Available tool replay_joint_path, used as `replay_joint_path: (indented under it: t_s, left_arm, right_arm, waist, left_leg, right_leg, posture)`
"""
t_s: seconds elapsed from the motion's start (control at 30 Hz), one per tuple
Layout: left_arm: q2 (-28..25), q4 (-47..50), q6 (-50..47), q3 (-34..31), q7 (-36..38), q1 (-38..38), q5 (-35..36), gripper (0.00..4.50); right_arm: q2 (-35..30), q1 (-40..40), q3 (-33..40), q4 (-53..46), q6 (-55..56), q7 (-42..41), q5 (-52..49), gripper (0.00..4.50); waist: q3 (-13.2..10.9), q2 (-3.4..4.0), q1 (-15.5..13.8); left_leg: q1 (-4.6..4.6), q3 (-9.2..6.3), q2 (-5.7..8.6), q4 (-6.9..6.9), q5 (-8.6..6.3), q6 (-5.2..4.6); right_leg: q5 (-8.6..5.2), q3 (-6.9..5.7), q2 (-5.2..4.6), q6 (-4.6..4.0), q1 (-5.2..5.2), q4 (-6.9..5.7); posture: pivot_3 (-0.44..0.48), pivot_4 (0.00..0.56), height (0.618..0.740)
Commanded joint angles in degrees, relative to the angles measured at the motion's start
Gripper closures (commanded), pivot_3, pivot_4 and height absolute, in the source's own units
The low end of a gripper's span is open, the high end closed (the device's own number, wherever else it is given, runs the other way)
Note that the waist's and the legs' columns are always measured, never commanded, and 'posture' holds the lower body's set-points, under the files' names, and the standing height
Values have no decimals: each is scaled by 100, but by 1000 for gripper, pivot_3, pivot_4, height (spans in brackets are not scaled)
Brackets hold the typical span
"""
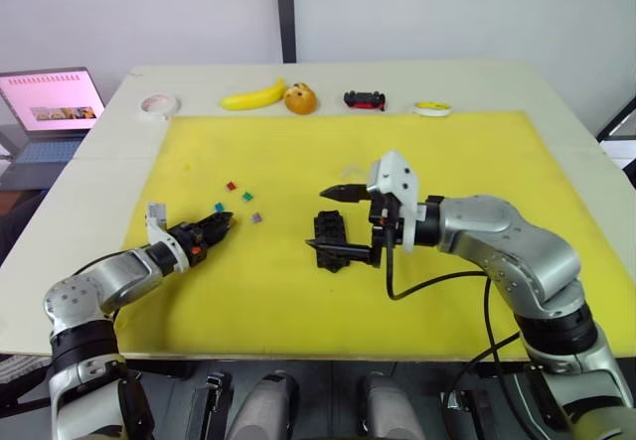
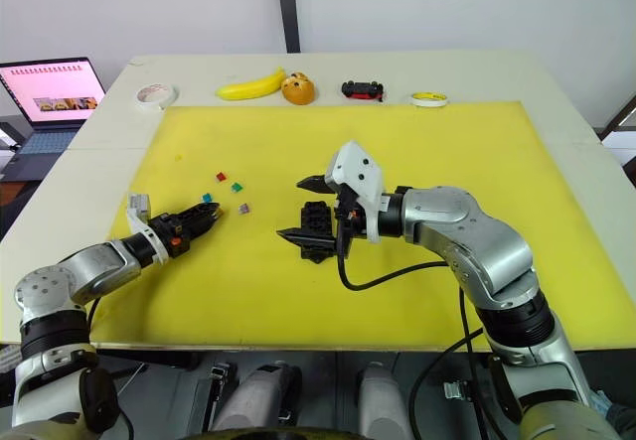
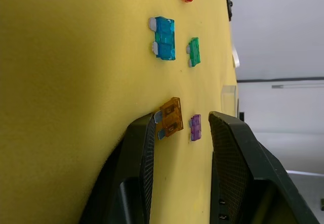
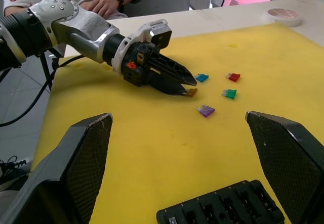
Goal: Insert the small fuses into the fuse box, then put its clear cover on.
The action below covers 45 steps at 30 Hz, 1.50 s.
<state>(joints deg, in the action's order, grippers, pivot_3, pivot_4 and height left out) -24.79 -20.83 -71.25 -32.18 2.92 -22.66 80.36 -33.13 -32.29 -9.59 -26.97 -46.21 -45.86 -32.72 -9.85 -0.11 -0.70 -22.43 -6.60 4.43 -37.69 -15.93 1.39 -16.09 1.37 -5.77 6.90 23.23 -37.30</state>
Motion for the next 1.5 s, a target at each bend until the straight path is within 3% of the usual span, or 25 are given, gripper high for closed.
replay_joint_path:
  t_s: [0.03, 0.1, 0.43, 0.67, 0.77, 0.9, 1.1, 1.27, 1.5]
  left_arm:
    - [72, -252, -98, 104, -32, 142, -268, 3571]
    - [66, -257, -90, 98, -6, 172, -333, 4419]
    - [-302, -170, -239, -233, 165, 241, -212, 4419]
    - [-887, 821, -725, -488, 502, 233, 705, 4419]
    - [-1437, 1001, -995, -582, 723, 310, 1306, 4419]
    - [-1856, 1573, -1065, -312, 1189, 325, 1950, 4419]
    - [-1597, 2333, -450, 452, 1209, -19, 2414, 4419]
    - [-1160, 2682, 280, 1131, 740, -239, 3040, 4419]
    - [-465, 3039, 1092, 1766, 166, -163, 3261, 4419]
  right_arm:
    - [-48, -47, 68, -214, 51, -2, -14, 0]
    - [-49, -40, 70, -217, 50, 6, -12, 0]
    - [-111, -37, 139, -184, 33, -21, -19, 0]
    - [-70, 61, 408, -281, -216, 128, -343, 0]
    - [-120, 144, 721, -348, -373, 218, -589, 0]
    - [106, 174, 1195, -427, -838, 542, -1319, 0]
    - [465, 195, 1478, -400, -1192, 1094, -2046, 0]
    - [1201, 75, 1764, -351, -1573, 2222, -3117, 0]
    - [2138, -34, 1980, 52, -1437, 4180, -4343, 0]
  waist:
    - [0, 0, 7]
    - [5, 9, 11]
    - [13, 17, 101]
    - [-5, -17, 163]
    - [-11, -27, 147]
    - [-19, -38, 134]
    - [-20, -40, 133]
    - [-20, -39, 157]
    - [-20, -39, 149]
  left_leg:
    - [0, 0, 0, 0, 0, 0]
    - [0, 0, -1, 2, 0, 0]
    - [11, 1, -13, 53, 13, 21]
    - [-2, -5, -30, 63, 21, 35]
    - [-9, -5, -27, 66, 35, 59]
    - [-11, -4, -26, 66, 28, 47]
    - [-10, -7, -25, 66, 20, 34]
    - [-10, -3, -30, 73, 31, 53]
    - [-11, -2, -28, 68, 37, 63]
  right_leg:
    - [0, 0, 0, 0, 0, 0]
    - [0, 0, 0, 0, 1, 0]
    - [0, 4, 11, -1, 15, 1]
    - [0, 4, 15, -3, 36, -2]
    - [0, 5, 12, -3, 41, 4]
    - [0, 7, 7, -4, 40, 10]
    - [1, 7, 1, -6, 34, 12]
    - [2, 16, 8, -7, 43, 10]
    - [2, 17, 9, -7, 43, 10]
  posture:
    - [0, 150, 740]
    - [0, 150, 740]
    - [0, 150, 740]
    - [0, 150, 740]
    - [0, 150, 740]
    - [0, 150, 740]
    - [0, 150, 740]
    - [0, 150, 740]
    - [0, 150, 740]
